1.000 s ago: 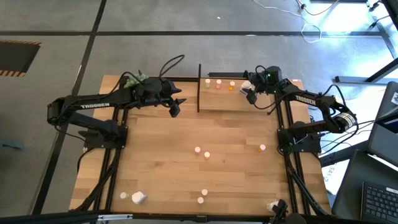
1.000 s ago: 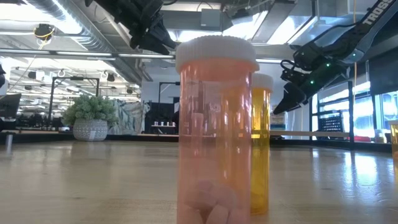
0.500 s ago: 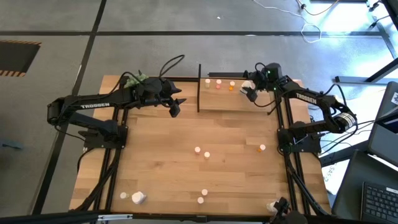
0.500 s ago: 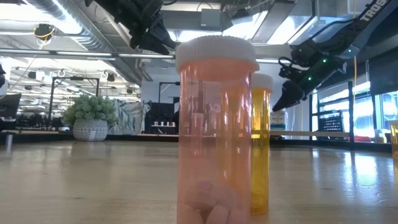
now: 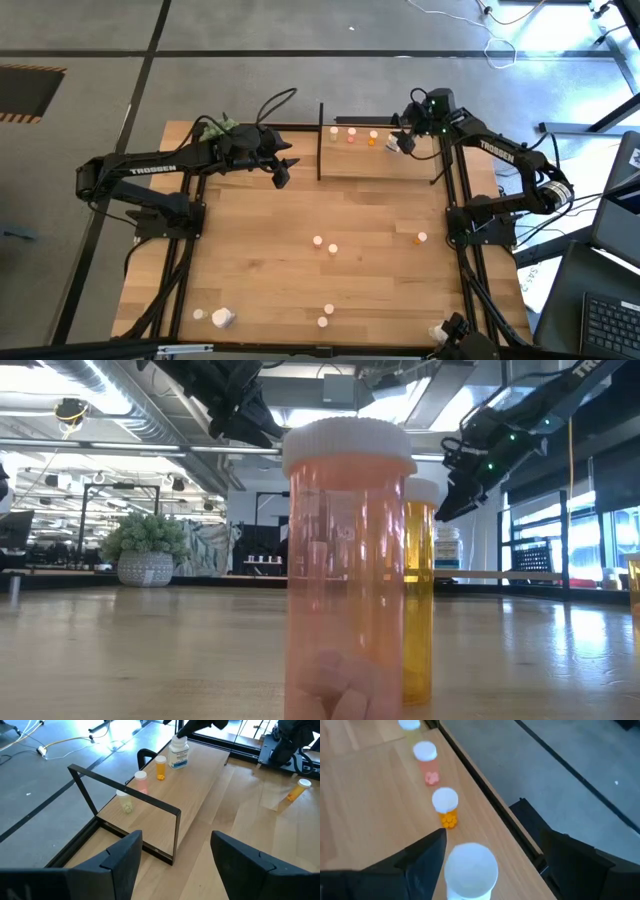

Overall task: Pick and place medicine bottles onto shelf by color
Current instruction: Put the top right white pill bottle on the shelf

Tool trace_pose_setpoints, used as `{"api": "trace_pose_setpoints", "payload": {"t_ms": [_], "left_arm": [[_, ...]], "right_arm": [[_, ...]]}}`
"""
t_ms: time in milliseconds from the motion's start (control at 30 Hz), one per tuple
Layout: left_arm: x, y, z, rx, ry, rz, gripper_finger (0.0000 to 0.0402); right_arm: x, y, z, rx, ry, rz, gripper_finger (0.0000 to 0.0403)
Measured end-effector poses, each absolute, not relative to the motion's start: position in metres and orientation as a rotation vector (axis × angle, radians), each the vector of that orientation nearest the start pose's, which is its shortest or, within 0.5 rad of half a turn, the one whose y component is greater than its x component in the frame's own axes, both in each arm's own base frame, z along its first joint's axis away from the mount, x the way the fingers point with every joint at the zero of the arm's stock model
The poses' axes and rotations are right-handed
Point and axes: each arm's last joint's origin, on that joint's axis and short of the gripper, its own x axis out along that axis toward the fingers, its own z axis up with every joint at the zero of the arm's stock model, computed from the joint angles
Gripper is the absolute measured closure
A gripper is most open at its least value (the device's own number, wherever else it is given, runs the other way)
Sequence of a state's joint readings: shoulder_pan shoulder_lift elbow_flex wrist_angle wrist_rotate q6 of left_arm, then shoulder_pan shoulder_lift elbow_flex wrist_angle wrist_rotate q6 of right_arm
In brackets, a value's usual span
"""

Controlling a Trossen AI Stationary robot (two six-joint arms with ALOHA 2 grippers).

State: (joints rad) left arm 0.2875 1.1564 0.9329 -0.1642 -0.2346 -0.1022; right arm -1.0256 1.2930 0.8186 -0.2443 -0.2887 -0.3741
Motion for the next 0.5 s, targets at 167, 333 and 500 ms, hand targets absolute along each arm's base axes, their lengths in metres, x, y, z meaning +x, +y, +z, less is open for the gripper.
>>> {"api": "trace_pose_setpoints", "payload": {"t_ms": [167,333,500], "left_arm": [[0.242,0.079,0.313,-0.109,0.365,0.535,0.0172],[0.242,0.079,0.313,-0.109,0.365,0.535,0.0172],[0.242,0.079,0.313,-0.109,0.365,0.535,0.0172]], "right_arm": [[0.15,-0.221,0.268,0.134,0.729,-0.523,0.008],[0.154,-0.208,0.298,0.196,0.821,-0.456,0.008],[0.152,-0.191,0.304,0.341,0.928,-0.396,0.008]]}}
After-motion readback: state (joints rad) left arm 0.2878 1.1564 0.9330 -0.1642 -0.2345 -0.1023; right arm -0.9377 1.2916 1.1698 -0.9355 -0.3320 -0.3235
